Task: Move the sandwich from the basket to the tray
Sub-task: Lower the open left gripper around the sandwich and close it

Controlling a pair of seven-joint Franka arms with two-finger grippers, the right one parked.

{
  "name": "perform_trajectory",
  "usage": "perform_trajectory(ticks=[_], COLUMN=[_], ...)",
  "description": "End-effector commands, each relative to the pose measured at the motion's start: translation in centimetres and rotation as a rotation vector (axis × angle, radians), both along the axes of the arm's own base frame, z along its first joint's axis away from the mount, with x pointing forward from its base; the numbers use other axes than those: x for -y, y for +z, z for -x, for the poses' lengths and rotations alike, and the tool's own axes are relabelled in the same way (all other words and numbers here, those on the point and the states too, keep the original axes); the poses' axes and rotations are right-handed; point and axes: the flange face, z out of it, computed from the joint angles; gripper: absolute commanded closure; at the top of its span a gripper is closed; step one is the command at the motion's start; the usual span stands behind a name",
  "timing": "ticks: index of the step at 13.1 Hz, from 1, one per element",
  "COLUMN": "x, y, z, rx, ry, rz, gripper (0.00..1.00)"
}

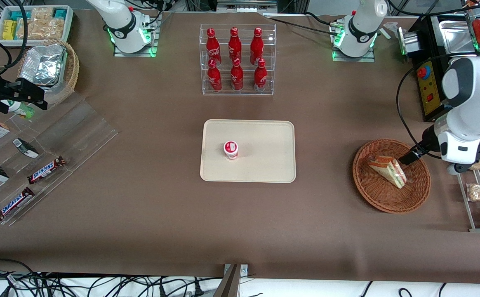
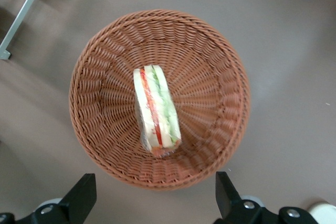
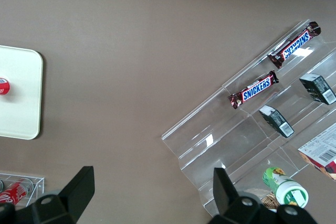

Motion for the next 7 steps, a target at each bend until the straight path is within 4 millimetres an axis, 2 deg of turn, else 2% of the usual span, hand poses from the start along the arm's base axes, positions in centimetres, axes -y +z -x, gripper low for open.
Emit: perform_trajectory(ticks=[1, 4, 7], x=[0.0, 0.1, 0.4], y=[-2.8, -4.7, -7.6], z=[1.5, 2.1, 2.2], rx=[0.055, 0.069, 0.104], ry=[0.057, 0.091, 0.115], rz=[-0.066, -0.065, -0.047], gripper=[0.0, 0.0, 0.0])
